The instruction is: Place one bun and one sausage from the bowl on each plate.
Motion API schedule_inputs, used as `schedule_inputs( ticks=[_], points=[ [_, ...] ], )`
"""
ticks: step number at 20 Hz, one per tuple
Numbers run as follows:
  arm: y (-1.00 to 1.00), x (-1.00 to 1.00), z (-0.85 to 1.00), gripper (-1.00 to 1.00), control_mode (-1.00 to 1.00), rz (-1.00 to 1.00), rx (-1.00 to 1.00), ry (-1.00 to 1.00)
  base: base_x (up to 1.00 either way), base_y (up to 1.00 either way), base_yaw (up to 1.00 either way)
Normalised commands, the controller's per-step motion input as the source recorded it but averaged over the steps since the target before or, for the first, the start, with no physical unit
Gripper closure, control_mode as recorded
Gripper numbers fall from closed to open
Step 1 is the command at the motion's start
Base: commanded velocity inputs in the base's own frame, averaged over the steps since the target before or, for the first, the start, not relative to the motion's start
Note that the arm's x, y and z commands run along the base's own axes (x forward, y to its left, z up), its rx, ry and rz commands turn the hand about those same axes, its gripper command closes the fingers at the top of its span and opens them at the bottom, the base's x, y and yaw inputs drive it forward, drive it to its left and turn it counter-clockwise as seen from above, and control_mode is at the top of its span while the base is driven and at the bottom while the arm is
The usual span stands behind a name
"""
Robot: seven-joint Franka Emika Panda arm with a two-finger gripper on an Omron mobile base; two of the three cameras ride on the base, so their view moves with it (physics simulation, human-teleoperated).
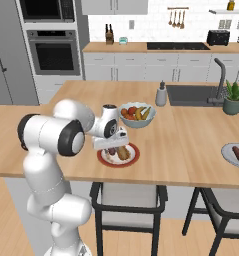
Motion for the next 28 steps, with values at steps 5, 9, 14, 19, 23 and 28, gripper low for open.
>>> schedule_inputs(
  ticks=[5,9,14,19,23,28],
  points=[
    [0.0,0.15,0.01,-1.0,-1.0,0.0,0.0,0.0,0.0,0.0,0.0],
    [0.0,-0.28,0.27,-1.0,-1.0,0.0,0.0,-0.01,0.0,0.0,0.0],
    [0.09,-0.68,0.68,-1.0,-1.0,0.0,0.0,-0.07,0.0,0.0,0.0],
    [0.22,-0.94,0.78,-1.0,-1.0,-0.01,0.0,-0.11,0.0,0.0,0.0],
    [0.41,-1.0,0.5,-1.0,-1.0,-0.31,0.0,-0.02,0.0,0.0,0.0],
    [0.65,-0.92,0.58,-1.0,-1.0,-0.24,0.0,0.0,0.0,0.0,0.0]
  ],
)
